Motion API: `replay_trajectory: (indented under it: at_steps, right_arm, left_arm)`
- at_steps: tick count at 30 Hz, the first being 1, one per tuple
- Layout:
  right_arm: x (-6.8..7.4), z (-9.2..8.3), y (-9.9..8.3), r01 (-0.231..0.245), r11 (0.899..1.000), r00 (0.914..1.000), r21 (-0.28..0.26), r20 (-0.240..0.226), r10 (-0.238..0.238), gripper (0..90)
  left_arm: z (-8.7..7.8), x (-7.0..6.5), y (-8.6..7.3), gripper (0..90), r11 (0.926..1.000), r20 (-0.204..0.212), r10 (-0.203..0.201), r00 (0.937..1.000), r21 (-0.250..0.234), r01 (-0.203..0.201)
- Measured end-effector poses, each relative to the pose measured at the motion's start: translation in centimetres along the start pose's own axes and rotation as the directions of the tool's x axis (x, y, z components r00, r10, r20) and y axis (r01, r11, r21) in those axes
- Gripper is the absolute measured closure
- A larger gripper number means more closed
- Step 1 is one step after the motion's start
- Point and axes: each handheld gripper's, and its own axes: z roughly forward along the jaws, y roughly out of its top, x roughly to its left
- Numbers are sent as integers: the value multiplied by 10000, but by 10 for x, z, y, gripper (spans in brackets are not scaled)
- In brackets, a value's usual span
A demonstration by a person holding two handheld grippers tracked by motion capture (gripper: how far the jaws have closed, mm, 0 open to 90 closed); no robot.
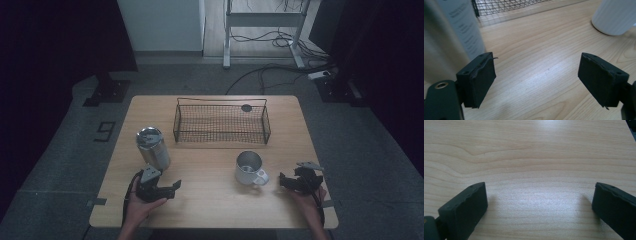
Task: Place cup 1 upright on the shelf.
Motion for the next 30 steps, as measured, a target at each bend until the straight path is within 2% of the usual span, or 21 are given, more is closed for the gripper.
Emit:
replay_trajectory:
  at_steps: [13, 16, 18, 21, 22, 23, 24, 25, 26, 30]
  right_arm:
    - [0, 0, 0, -10, 10000, 10000, -8, 8, 10, 3]
    - [0, 0, 0, -32, 10000, 10000, -19, 39, 32, 6]
    - [0, 0, 0, -41, 10000, 10000, -23, 49, 41, 8]
    - [0, 0, 0, -32, 10000, 10000, -34, 55, 32, 10]
    - [0, 0, 0, -14, 10000, 10000, -41, 43, 14, 13]
    - [0, 0, 0, -14, 10000, 10000, -41, 43, 14, 13]
    - [0, -1, 0, 10, 10000, 10000, -55, 24, -10, 17]
    - [0, -1, 0, 10, 10000, 10000, -55, 24, -10, 17]
    - [0, -1, 0, 24, 10000, 10000, -57, -4, -24, 19]
    - [0, -1, 0, 45, 10000, 10000, -52, -55, -45, 21]
  left_arm:
    - [-15, 15, 2, 144, 9989, -156, -371, 9992, -296, 366]
    - [-20, 21, 1, 139, 9980, -384, -515, 9979, -387, 500]
    - [-25, 26, 1, 135, 9962, -624, -733, 9954, -520, 701]
    - [-28, 29, 1, 118, 9952, -729, -829, 9939, -573, 788]
    - [-29, 33, 1, 107, 9933, -939, -1010, 9905, -657, 950]
    - [-29, 33, 1, 106, 9933, -939, -1010, 9905, -657, 950]
    - [-29, 36, 2, 101, 9911, -1135, -1200, 9863, -717, 1123]
    - [-29, 36, 2, 91, 9911, -1135, -1200, 9863, -717, 1123]
    - [-30, 40, 3, 87, 9891, -1304, -1341, 9824, -779, 1247]
    - [-32, 45, 5, 79, 9844, -1327, -1571, 9786, -1005, 1444]
